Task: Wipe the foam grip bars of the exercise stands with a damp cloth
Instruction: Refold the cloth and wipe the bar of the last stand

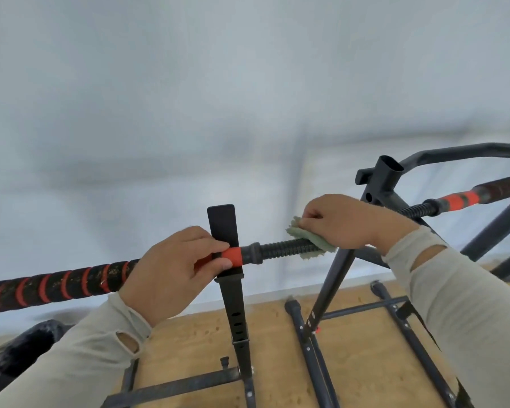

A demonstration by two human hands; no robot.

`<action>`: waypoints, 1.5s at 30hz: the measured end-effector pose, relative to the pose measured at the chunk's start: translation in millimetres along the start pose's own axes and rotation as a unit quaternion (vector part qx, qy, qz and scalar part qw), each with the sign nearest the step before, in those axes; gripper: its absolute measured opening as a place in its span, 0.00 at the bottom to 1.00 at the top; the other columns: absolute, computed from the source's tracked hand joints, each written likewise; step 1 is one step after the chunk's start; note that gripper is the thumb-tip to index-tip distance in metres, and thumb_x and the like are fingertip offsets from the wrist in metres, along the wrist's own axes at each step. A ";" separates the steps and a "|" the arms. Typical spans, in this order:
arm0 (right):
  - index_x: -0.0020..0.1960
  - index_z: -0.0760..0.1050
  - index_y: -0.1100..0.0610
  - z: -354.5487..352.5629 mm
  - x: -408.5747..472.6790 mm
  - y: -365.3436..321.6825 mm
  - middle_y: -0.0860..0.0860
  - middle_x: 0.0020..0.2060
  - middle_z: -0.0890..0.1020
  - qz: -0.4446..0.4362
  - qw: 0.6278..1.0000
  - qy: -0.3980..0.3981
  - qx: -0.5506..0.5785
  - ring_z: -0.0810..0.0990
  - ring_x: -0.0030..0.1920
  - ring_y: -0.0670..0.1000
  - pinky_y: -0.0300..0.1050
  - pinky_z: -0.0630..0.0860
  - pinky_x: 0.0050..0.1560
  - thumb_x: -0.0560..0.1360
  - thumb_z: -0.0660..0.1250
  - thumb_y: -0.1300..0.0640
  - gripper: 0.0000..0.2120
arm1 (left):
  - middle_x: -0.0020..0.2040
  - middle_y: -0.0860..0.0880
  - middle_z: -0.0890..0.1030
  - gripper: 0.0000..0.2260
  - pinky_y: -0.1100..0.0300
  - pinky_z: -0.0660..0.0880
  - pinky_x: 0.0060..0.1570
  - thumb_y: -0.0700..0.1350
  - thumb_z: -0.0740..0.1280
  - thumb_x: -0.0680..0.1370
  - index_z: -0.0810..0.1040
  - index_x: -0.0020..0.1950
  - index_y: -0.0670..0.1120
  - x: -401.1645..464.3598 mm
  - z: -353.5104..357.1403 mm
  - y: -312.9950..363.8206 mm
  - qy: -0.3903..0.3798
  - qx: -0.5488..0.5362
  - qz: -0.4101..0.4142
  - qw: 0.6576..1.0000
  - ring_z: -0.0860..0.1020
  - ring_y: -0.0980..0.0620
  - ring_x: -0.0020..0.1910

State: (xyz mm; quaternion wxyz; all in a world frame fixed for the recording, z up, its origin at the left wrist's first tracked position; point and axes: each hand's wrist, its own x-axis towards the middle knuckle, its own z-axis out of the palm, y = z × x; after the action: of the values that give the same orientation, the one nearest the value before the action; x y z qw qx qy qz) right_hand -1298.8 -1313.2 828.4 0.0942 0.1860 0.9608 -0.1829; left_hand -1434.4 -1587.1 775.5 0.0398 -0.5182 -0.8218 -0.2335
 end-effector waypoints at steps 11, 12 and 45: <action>0.47 0.72 0.51 39.6 -26.9 -31.2 0.48 0.38 0.77 -0.135 0.990 0.048 0.005 0.76 0.39 0.49 0.50 0.75 0.44 0.85 0.54 0.46 0.14 | 0.49 0.64 0.77 0.24 0.68 0.73 0.46 0.69 0.54 0.77 0.82 0.59 0.59 -1.9 1.4 1.7 0.006 0.002 0.000 1.000 0.77 0.58 0.46; 0.51 0.75 0.50 35.8 -32.1 -22.6 0.47 0.41 0.79 -0.138 0.989 0.046 -0.005 0.77 0.42 0.49 0.49 0.76 0.47 0.85 0.55 0.46 0.13 | 0.49 0.64 0.77 0.25 0.68 0.72 0.46 0.70 0.53 0.77 0.81 0.59 0.59 -1.8 1.2 2.0 0.005 -0.002 -0.001 1.000 0.77 0.57 0.46; 0.44 0.70 0.54 56.1 -16.6 -56.8 0.49 0.35 0.76 -0.111 0.983 0.149 -0.018 0.76 0.36 0.53 0.52 0.76 0.42 0.85 0.52 0.47 0.16 | 0.50 0.64 0.76 0.20 0.73 0.66 0.42 0.66 0.55 0.78 0.80 0.58 0.59 -5.2 1.4 0.1 0.015 0.026 0.016 0.999 0.74 0.61 0.46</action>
State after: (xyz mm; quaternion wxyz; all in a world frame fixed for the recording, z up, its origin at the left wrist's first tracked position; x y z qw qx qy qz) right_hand -1299.6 -1389.3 799.2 -0.0673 0.1020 0.9818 -0.1455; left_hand -1431.7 -1590.9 772.7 0.0693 -0.5269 -0.8181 -0.2195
